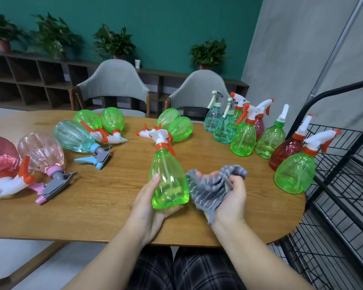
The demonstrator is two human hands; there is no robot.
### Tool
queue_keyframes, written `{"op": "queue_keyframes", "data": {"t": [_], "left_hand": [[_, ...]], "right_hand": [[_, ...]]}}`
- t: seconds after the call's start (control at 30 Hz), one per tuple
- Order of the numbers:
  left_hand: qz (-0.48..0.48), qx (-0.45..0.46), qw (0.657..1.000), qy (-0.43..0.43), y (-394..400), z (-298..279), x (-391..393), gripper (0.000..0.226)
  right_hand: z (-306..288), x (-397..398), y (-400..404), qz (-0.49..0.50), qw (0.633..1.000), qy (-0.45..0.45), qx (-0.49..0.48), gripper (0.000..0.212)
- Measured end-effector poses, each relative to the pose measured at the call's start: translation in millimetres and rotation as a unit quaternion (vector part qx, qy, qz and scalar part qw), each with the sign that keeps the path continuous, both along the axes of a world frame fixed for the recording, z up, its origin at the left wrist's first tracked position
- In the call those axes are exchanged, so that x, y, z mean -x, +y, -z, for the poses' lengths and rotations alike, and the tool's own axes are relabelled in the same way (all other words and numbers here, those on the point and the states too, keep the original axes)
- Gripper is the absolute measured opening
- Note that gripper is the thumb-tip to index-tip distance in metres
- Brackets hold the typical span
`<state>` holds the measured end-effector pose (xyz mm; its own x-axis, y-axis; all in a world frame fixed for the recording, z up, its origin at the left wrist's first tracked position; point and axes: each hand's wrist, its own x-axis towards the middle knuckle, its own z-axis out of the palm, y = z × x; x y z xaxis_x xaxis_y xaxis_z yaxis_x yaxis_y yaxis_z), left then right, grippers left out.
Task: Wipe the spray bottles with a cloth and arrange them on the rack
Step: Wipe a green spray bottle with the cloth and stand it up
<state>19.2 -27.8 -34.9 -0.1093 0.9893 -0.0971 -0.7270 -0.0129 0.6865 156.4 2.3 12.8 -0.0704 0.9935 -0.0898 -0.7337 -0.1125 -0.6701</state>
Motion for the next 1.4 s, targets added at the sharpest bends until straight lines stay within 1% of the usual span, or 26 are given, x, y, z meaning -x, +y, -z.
{"op": "queue_keyframes", "data": {"t": [0.03, 0.1, 0.17, 0.27, 0.3, 0.33, 0.37, 0.43, 0.47, 0.5, 0.53, 0.57, 0.63, 0.7, 0.83, 0.9, 0.93, 0.97, 1.0, 1.07, 1.1, 1.13, 1.17, 1.2, 1.27, 1.4], "left_hand": [[0.001, 0.001, 1.000, 0.006, 0, 1, 0, 0.040], [0.006, 0.003, 1.000, 0.017, 0, -1, -1, 0.040], [0.009, 0.003, 1.000, 0.027, 0, -2, -2, 0.038], [0.026, -0.011, 0.999, 0.044, -1, -2, -3, 0.043], [0.030, -0.018, 0.998, 0.052, -2, -1, -3, 0.047], [0.031, -0.023, 0.998, 0.056, -2, -1, -3, 0.048], [0.030, -0.028, 0.998, 0.058, -1, 0, -3, 0.048], [0.025, -0.030, 0.998, 0.045, -1, 0, -3, 0.047], [0.025, -0.027, 0.999, 0.037, -1, -1, -3, 0.047], [0.026, -0.024, 0.999, 0.031, 0, 0, -3, 0.048], [0.029, -0.021, 0.999, 0.027, 0, 0, -3, 0.047], [0.030, -0.017, 0.999, 0.026, 0, 0, -3, 0.045], [0.027, -0.011, 0.999, 0.020, -1, 0, -3, 0.048], [0.029, -0.014, 0.999, 0.010, -2, -2, -2, 0.058], [0.033, -0.019, 0.999, 0.019, -3, -2, -1, 0.072], [0.022, -0.006, 0.999, 0.029, -2, -1, -1, 0.079], [0.013, 0.001, 0.999, 0.035, -1, -1, -2, 0.087], [-0.002, 0.007, 0.999, 0.046, 0, 0, -2, 0.094], [-0.011, 0.011, 0.999, 0.050, 1, 0, -2, 0.095], [-0.017, 0.011, 0.999, 0.034, 3, 2, -1, 0.075], [-0.011, 0.006, 1.000, 0.026, 4, 3, 0, 0.066], [-0.004, 0.003, 1.000, 0.022, 3, 2, 0, 0.060], [-0.001, -0.002, 1.000, 0.020, 2, 3, 0, 0.058], [0.001, -0.004, 1.000, 0.022, 2, 3, 0, 0.056], [0.009, -0.004, 0.999, 0.032, 0, 2, -1, 0.050], [0.030, -0.011, 0.999, 0.032, 0, -1, -3, 0.044]], "right_hand": [[-2, -4, 3, 0.009, 0.999, 0.041, 0.031, 0.040], [-3, -4, 6, 0.006, 0.998, 0.044, 0.046, 0.034], [-6, 0, 6, -0.008, 0.999, -0.014, 0.038, 0.026], [-11, 12, 9, 0.026, 0.985, -0.169, -0.028, 0.021], [-11, 16, 11, 0.039, 0.969, -0.234, -0.069, 0.020], [-12, 20, 11, 0.033, 0.948, -0.291, -0.122, 0.012], [-13, 24, 9, 0.009, 0.924, -0.337, -0.182, 0.011], [-5, 28, 10, -0.039, 0.852, -0.428, -0.298, 0.045], [-1, 28, 10, -0.038, 0.816, -0.466, -0.340, 0.055], [2, 28, 11, -0.028, 0.786, -0.488, -0.379, 0.057], [7, 26, 11, -0.016, 0.762, -0.498, -0.413, 0.056], [12, 25, 11, -0.014, 0.749, -0.499, -0.436, 0.055], [20, 23, 9, -0.006, 0.745, -0.482, -0.461, 0.053], [26, 21, 8, 0.001, 0.746, -0.460, -0.481, 0.051], [29, 17, 2, 0.001, 0.737, -0.427, -0.525, 0.033], [32, 14, -1, 0.001, 0.733, -0.420, -0.535, 0.030], [34, 13, -2, -0.002, 0.743, -0.406, -0.532, 0.027], [37, 10, -3, -0.008, 0.772, -0.373, -0.515, 0.024], [34, 8, -7, -0.014, 0.821, -0.323, -0.470, 0.023], [19, 5, -11, 0.001, 0.941, -0.194, -0.276, 0.032], [13, 5, -9, 0.018, 0.978, -0.142, -0.153, 0.039], [9, 4, -4, 0.042, 0.993, -0.101, -0.049, 0.042], [3, 1, 2, 0.059, 0.996, -0.067, 0.013, 0.039], [-4, -1, 7, 0.063, 0.996, -0.047, 0.049, 0.033], [-13, 0, 12, 0.047, 0.995, -0.053, 0.067, 0.024], [-24, 16, 17, 0.035, 0.993, -0.114, 0.010, 0.013]]}}
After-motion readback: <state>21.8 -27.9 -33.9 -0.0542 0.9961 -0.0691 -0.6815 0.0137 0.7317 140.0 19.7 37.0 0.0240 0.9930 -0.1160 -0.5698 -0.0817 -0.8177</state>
